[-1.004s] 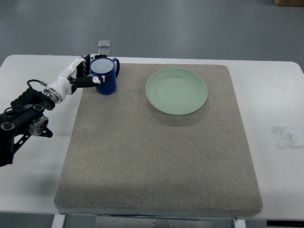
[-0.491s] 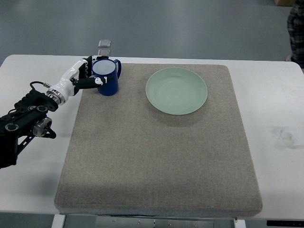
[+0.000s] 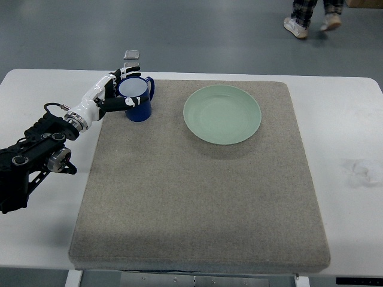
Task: Place cup left of plate with left hand
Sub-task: 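Lower the blue mug onto the pad beside the plate, then open the left hand and release the blue mug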
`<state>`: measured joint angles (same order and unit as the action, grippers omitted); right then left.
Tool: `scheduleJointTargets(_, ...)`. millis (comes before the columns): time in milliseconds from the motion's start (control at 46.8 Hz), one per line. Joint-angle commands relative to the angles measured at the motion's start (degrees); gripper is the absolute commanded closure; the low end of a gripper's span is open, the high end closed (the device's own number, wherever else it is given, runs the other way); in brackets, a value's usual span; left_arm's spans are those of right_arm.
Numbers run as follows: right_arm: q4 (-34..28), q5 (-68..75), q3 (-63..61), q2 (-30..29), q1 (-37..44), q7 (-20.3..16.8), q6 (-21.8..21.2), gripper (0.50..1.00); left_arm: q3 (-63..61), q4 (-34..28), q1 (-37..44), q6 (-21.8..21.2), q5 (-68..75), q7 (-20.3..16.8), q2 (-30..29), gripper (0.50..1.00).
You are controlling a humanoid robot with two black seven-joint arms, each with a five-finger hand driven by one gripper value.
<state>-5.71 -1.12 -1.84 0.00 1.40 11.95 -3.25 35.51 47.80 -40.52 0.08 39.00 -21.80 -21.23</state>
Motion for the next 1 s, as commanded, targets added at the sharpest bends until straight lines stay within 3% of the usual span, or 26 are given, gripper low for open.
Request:
scheduleJointTargets(0,0.0,-0.02,0.0,0.0,0.01,0.0,0.0,0.568,0.0,0.01,-0.17,0.09,-0.94,0.0,-0.04,0.538)
scheduleJointTargets(641,0.0,-0.02,0.0,0.0,0.01,0.0,0.0,0.568,4.92,0.63,-0.35,0.53,-2.18,-0.09,-0.57,0.514)
scheduleJointTargets(983,0.0,-0.02,0.0,0.0,0.01,0.0,0.0,0.568,9.93,0.89,-0.61,0.62,-10.78,0.0,-0.57,0.512)
